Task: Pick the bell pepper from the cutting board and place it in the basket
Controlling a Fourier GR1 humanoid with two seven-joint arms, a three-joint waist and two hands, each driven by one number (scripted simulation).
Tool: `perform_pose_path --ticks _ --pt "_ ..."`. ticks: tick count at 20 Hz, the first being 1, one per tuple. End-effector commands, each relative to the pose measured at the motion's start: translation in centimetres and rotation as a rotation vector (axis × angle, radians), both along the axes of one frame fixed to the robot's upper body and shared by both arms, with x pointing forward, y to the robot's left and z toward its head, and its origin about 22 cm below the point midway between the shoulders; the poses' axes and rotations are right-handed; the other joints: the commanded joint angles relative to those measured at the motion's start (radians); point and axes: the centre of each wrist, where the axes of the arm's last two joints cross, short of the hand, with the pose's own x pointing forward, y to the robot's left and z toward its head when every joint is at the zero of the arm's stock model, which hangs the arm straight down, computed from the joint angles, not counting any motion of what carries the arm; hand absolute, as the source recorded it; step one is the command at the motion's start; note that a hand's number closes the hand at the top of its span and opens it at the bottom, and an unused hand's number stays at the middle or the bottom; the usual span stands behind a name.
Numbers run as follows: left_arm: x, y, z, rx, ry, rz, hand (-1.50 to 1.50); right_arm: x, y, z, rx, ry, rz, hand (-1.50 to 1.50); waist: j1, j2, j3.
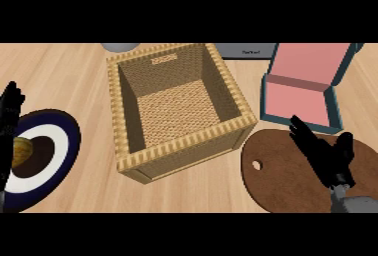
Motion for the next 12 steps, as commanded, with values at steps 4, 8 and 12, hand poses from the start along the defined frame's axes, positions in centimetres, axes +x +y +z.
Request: perform_pose_path --ticks 4,8,12 --pt "-3.0 -1.0 -7.8 -0.267 0.463 0.077 0.00 5.2 0.5 9.1 0.154 -0.421 0.164 1.50 -0.008 0.038 0.001" --pt "-5.1 -3.2 -11.8 -0.401 0.751 0.064 0.00 6.2 3.8 12.8 0.146 -0.628 0.521 1.50 0.007 0.045 0.003" --pt "-5.8 -3.1 -13.1 -0.454 0.838 0.097 0.00 2.8 6.3 9.2 0.040 -0.650 0.496 -1.50 -0.017 0.027 0.001"
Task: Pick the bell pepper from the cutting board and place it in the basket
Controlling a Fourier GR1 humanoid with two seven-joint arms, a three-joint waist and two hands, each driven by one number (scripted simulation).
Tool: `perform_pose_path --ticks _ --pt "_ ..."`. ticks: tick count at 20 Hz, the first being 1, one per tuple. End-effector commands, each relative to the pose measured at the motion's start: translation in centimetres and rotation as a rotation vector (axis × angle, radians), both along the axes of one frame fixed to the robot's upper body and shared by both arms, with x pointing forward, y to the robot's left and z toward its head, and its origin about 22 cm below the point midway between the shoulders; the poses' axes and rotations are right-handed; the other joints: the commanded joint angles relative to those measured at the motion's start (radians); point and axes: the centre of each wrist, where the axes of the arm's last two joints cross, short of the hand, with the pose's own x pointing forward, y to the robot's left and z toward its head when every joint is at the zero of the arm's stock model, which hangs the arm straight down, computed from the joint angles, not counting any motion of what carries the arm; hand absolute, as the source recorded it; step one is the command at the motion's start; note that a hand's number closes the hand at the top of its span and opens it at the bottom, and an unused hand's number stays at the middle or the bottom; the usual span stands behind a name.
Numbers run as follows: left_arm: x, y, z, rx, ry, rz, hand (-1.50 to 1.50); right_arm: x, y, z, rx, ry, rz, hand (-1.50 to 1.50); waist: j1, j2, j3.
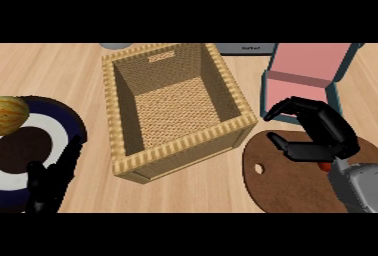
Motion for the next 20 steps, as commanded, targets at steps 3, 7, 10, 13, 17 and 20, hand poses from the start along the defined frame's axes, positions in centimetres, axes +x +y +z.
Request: perform_pose_path --ticks 3,7,10,13,17,20 --pt "-1.2 -0.6 -2.5 -0.069 0.188 0.013 0.00 -1.3 2.6 1.5 -0.248 -0.104 -0.069 -1.50 -0.005 -0.003 -0.006" --pt "-1.2 -0.3 -2.1 -0.070 0.174 0.052 0.00 -1.0 -2.9 7.2 -0.647 -0.248 -0.282 -1.50 -0.037 -0.013 -0.010" --pt "-0.9 0.1 -1.7 -0.060 0.180 0.032 0.00 -0.4 -4.4 11.9 -0.833 -0.279 -0.390 -1.50 -0.020 -0.007 -0.010" --pt "-2.2 -0.2 -2.5 -0.064 0.197 0.019 0.00 -1.4 -5.3 16.9 -1.009 -0.284 -0.375 -1.50 -0.016 -0.009 -0.010" --pt "-1.5 -0.9 -2.1 -0.079 0.192 0.037 0.00 -2.7 -5.9 22.3 -1.137 -0.244 -0.312 -1.50 -0.014 -0.008 -0.007" --pt "-0.2 -1.9 -2.2 -0.080 0.183 0.015 0.00 -2.8 -7.5 24.6 -1.233 -0.144 -0.233 -1.50 -0.016 -0.002 -0.007"
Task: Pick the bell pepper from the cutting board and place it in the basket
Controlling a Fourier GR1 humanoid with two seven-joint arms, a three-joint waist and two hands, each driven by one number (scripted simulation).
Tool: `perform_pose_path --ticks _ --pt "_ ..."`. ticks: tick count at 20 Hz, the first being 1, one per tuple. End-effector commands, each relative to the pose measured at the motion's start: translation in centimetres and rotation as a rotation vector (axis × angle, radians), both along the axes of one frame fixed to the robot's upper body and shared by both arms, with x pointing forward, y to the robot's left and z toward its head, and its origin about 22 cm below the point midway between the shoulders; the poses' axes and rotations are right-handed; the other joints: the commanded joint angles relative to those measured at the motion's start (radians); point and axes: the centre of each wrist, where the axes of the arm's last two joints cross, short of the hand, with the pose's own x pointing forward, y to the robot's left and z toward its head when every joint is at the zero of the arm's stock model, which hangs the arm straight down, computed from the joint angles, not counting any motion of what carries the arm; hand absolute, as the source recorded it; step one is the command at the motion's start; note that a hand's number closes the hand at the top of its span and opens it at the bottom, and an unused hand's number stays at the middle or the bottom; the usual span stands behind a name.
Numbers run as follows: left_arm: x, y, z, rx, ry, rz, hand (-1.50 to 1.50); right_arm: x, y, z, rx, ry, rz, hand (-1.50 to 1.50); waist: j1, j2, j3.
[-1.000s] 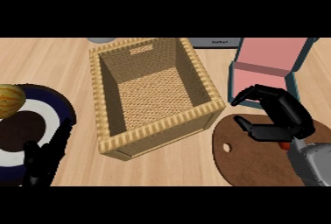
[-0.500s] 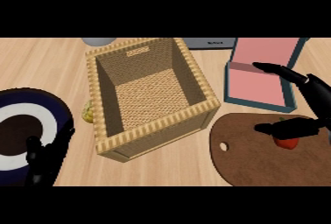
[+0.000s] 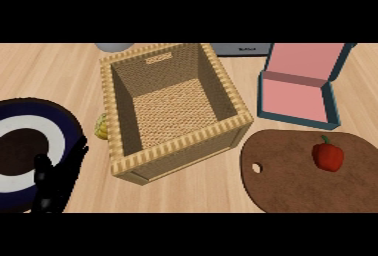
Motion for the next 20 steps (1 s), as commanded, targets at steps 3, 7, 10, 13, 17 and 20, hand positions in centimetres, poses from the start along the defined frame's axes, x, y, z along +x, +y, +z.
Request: perform_pose_path --ticks 3,7,10,13,17,20 --pt "-1.6 -0.7 -2.7 -0.019 0.117 0.021 0.00 -1.4 -2.4 5.3 -0.187 0.232 0.001 -1.50 0.004 0.012 -0.010" --pt "-0.9 -1.1 -1.5 -0.027 0.117 0.018 0.00 -2.2 -2.4 6.6 -0.264 0.322 -0.003 -1.50 0.011 0.010 -0.008" --pt "-0.4 0.8 -1.1 -0.027 0.117 -0.003 0.00 -2.3 -3.6 7.7 -0.304 0.344 -0.034 -1.50 0.023 0.015 -0.007" --pt "-1.2 1.1 -0.8 -0.020 0.116 -0.017 0.00 -2.1 -3.6 7.6 -0.269 0.339 -0.014 -1.50 0.031 0.014 -0.007" --pt "0.1 1.2 -1.7 -0.025 0.108 -0.002 0.00 -2.2 -3.4 3.8 -0.245 0.357 0.007 -1.50 0.009 0.013 -0.007" --pt "-0.5 -0.3 -2.5 -0.041 0.117 -0.005 0.00 -1.9 -4.0 2.6 -0.214 0.350 0.003 -1.50 0.011 0.014 -0.006"
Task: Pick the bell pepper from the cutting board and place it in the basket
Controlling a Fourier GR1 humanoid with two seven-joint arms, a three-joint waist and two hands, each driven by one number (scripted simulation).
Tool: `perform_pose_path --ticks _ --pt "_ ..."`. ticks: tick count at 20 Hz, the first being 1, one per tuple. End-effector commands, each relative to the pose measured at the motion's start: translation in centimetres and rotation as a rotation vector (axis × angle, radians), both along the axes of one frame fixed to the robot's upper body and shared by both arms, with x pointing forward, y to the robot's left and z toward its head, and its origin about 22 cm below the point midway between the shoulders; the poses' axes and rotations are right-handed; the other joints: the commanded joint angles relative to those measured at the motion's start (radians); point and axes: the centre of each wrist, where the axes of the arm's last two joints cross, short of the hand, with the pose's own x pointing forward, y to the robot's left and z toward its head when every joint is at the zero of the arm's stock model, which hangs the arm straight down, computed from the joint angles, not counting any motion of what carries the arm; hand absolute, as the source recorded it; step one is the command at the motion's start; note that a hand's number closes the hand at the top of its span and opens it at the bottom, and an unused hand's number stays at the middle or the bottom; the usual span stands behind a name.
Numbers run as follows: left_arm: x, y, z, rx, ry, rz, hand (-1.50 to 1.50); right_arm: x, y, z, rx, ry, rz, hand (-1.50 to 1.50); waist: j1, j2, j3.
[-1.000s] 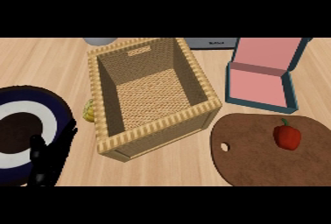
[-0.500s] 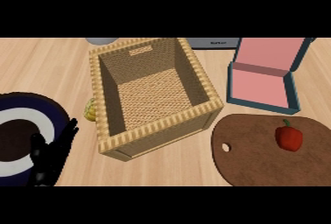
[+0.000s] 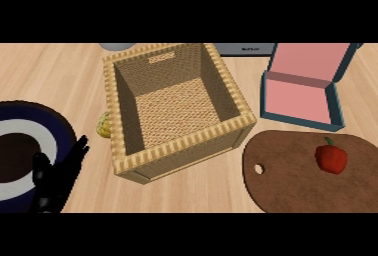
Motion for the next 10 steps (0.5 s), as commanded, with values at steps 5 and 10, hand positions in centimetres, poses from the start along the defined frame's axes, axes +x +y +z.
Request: perform_pose_path --ticks 5,10 --pt "-0.6 0.9 -2.3 -0.007 0.110 0.016 0.00 0.8 0.5 -6.0 0.073 0.015 0.003 -1.50 0.007 0.012 -0.009" --pt "0.4 -0.7 -1.5 -0.015 0.103 0.024 0.00 0.7 1.3 -9.7 0.080 -0.024 -0.012 -1.50 0.004 0.011 -0.009"
